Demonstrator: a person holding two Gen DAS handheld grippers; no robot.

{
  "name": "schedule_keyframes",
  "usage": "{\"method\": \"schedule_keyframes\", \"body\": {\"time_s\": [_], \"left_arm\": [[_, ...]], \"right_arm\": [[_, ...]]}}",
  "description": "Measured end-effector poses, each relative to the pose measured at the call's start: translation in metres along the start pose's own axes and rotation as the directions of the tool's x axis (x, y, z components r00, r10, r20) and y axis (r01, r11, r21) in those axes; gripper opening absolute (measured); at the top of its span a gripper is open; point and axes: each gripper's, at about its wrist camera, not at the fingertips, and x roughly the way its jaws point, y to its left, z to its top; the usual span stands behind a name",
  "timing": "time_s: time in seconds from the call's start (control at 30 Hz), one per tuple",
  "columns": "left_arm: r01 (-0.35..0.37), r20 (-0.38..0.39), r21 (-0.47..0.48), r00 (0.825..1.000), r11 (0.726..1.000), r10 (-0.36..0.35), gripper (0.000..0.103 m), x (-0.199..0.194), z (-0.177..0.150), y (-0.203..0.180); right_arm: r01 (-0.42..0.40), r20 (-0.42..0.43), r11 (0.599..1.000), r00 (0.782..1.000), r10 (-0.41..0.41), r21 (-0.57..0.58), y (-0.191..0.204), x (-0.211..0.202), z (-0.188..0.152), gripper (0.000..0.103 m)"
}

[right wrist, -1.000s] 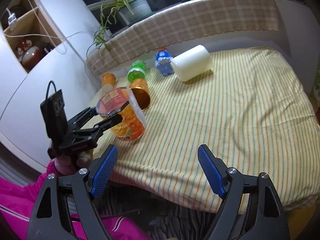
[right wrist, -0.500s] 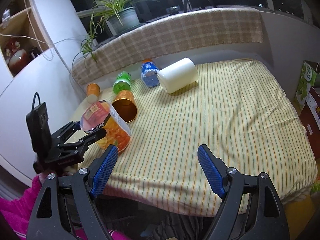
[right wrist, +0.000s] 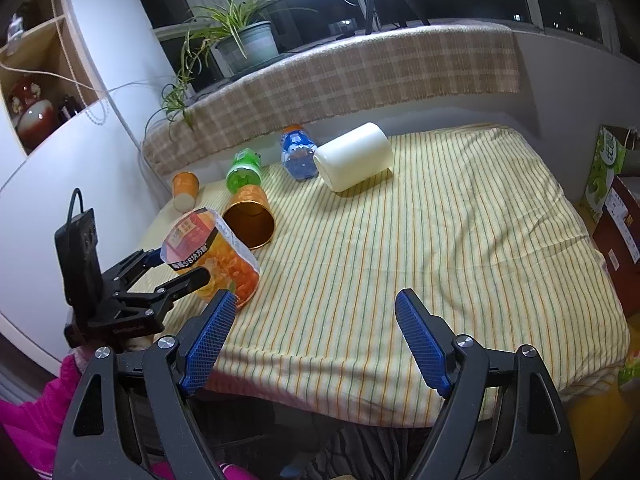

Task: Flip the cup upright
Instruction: 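Rotate the snack cup open end up with the left tool and lower it, then set the snack cup upright on the bed and open the left tool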

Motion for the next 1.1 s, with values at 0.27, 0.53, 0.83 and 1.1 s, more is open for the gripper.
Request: {"method": "schedule_keyframes", "body": {"time_s": [0.27,0.53,0.83,1.1], "left_arm": [[-0.039,0.006,0.01,0.999,0.999,0.039,0.092,-0.021,-0.007,0.005],[-0.139,0.082,-0.071,0.986,0.988,0.145,0.092,-0.066,-0.01,0.023],[-0.383,0.236,-0.174,0.878,0.907,0.416,0.092,-0.14,-0.006,0.007],[-0.417,0.27,-0.208,0.845,0.885,0.461,0.093,-0.164,-0.001,-0.015]], "right_arm": [[0.071,0.062,0.997,0.996,-0.07,-0.019,0.013,-0.003,0.002,0.082],[0.152,0.138,0.988,0.98,-0.146,-0.037,0.028,-0.005,0.009,0.082],[0.277,0.241,0.959,0.936,-0.257,-0.055,0.049,-0.012,0.018,0.082],[0.365,0.345,0.927,0.884,-0.314,-0.091,0.074,-0.024,0.014,0.084]]}}
